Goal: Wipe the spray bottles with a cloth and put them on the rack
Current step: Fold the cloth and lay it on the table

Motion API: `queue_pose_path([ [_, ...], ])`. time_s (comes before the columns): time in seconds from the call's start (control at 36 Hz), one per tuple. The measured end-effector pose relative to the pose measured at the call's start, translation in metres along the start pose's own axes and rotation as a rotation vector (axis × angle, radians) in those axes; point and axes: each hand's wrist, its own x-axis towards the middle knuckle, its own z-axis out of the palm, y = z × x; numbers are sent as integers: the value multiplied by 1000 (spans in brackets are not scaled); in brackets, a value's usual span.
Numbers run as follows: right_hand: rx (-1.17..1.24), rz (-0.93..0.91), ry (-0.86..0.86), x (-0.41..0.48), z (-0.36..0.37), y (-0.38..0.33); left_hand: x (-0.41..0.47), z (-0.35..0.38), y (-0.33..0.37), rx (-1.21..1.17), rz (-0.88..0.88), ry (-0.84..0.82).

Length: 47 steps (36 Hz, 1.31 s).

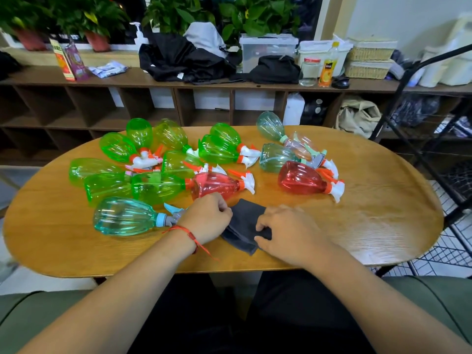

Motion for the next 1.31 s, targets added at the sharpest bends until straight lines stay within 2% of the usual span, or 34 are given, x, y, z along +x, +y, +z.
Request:
queue_pose_path([
  [0.19,24,22,30,1,-17,0,-1,0,-3,-87,5,-19],
  [0.33,44,58,54,3,-39,-1,1,-9,0,-143,23,27],
  [0.42,88,33,67,2,-39,-10,2,-11,-7,-48,50,41],
  [0.53,201,11,-84,3,-19,-15,-5,-7,-18,161,35,0],
  [0.58,245,35,-70,5,-12,-11,-8,-4,-23,250,36,4],
  [0.69,188,146,53,11,-9,2,-12,-3,-23,337,58,10],
  [0.81,125,312,5,18,-4,11,-16,-3,-8,434,98,15],
  [0.92,311,397,-10,26,6,19,-15,1,6,542,116,3],
  [1.0,479,367,-51,32,2,24,-8,6,18,609,194,27],
  [1.06,591,328,-52,33,-9,28,2,8,31,554,313,10],
  [1.17,762,189,-17,30,-29,34,30,-2,42,418,543,-214],
  [1.22,763,135,-9,30,-39,38,40,-14,44,368,556,-292],
  [1.31,788,81,-4,27,-57,45,45,-32,51,241,549,-289],
])
